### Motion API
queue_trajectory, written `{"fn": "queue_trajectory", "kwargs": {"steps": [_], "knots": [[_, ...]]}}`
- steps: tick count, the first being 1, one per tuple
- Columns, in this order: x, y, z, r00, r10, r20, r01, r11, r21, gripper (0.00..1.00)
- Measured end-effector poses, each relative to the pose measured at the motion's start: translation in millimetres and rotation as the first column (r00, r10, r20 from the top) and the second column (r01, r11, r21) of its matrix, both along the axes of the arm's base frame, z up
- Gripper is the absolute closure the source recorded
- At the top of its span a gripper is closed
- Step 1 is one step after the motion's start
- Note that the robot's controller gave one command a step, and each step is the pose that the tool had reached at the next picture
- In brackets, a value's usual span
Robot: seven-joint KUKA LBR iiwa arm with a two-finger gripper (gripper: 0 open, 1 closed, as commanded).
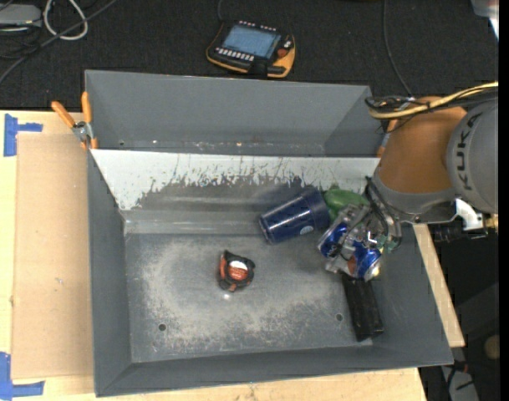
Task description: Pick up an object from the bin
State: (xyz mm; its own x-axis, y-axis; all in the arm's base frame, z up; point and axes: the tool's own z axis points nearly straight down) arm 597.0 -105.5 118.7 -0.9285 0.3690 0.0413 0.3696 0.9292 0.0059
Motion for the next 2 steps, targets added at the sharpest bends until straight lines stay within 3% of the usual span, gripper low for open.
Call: {"fn": "queue_trajectory", "kwargs": {"steps": [1, 2], "knots": [[18.1, 8, 52, 0.981, 0.192, 0.015, -0.192, 0.981, 0.003, 1.0], [4.0, -12, 118, 0.999, 0.034, 0.011, -0.034, 0.999, -0.001, 1.0]]}}
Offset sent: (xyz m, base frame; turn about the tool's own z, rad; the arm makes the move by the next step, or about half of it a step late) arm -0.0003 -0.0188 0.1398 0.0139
